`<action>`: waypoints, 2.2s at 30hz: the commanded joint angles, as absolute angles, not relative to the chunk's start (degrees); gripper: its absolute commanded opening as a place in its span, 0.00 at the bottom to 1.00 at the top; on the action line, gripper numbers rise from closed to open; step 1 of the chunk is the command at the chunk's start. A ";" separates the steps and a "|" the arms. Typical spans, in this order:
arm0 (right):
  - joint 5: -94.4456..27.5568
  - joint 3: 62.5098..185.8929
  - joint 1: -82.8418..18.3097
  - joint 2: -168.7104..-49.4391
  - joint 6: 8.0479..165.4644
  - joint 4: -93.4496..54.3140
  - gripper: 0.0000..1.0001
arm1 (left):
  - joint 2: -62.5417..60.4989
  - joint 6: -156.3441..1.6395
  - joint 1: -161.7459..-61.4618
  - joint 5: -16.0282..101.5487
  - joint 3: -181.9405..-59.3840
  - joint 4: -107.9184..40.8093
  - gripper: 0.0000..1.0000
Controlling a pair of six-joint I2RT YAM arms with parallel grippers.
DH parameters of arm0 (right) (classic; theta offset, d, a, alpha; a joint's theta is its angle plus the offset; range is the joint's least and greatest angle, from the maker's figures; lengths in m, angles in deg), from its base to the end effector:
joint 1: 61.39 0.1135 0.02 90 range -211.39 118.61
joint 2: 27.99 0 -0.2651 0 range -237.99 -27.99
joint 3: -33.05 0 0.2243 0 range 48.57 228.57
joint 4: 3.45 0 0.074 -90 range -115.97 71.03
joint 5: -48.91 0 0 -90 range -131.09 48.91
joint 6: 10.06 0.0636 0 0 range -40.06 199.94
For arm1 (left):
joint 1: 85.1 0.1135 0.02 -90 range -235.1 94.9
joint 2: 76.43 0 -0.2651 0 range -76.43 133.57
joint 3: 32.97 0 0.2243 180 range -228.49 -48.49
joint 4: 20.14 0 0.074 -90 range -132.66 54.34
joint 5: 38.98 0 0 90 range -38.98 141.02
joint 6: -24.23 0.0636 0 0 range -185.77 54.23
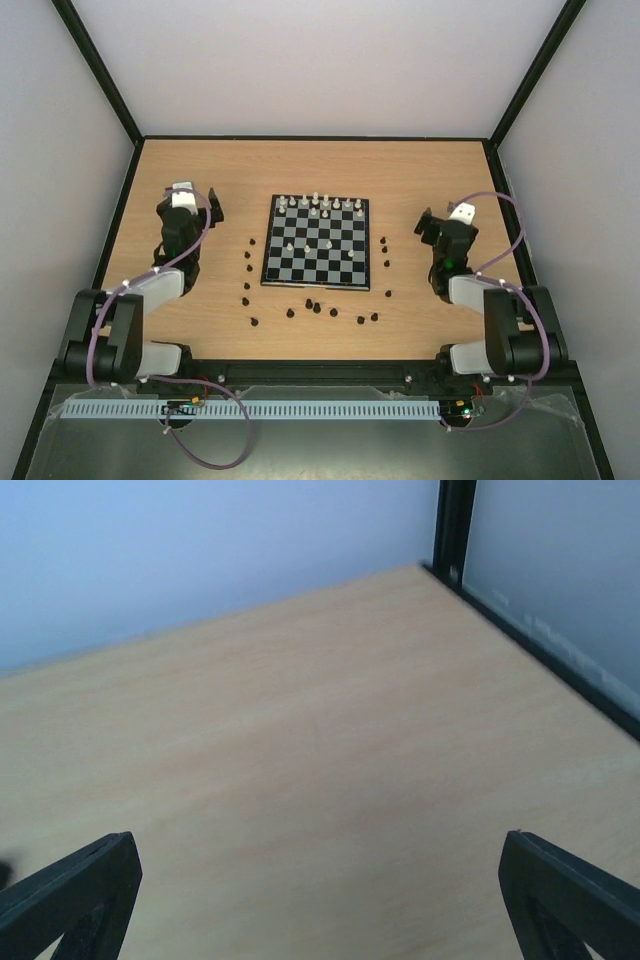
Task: Set up the chess pieces on the board
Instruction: Pick up the chess piece from the chessboard.
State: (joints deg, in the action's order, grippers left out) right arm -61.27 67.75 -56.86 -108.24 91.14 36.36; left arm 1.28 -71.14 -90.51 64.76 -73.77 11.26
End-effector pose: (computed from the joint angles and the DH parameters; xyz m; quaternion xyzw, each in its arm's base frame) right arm 0.2661 -0.0009 0.2013 0.1598 0.7221 -0.0383 0.6720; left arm 0.2783 -0.0112 0.2248 -0.0802 0.7350 0.0255 0.6728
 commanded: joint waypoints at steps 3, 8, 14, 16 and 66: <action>-58.06 81.96 -56.38 -96.79 99.30 5.93 0.99 | -5.55 -72.01 -94.53 60.44 -77.59 -3.92 0.99; -52.07 92.54 -56.34 -89.12 104.36 -8.79 0.99 | -12.11 -77.03 -100.67 61.09 -82.88 -11.77 0.99; -28.06 101.70 -56.38 -89.72 107.70 -13.96 0.98 | -11.37 -90.52 -101.33 57.45 -99.28 -25.40 0.99; -29.41 102.71 -56.38 -90.07 112.25 -17.46 0.99 | -9.73 -92.33 -101.33 55.91 -104.46 -28.64 1.00; -51.44 111.15 -26.94 -126.02 103.62 -39.66 0.42 | 5.39 -94.30 -107.26 60.24 -102.12 -39.94 1.00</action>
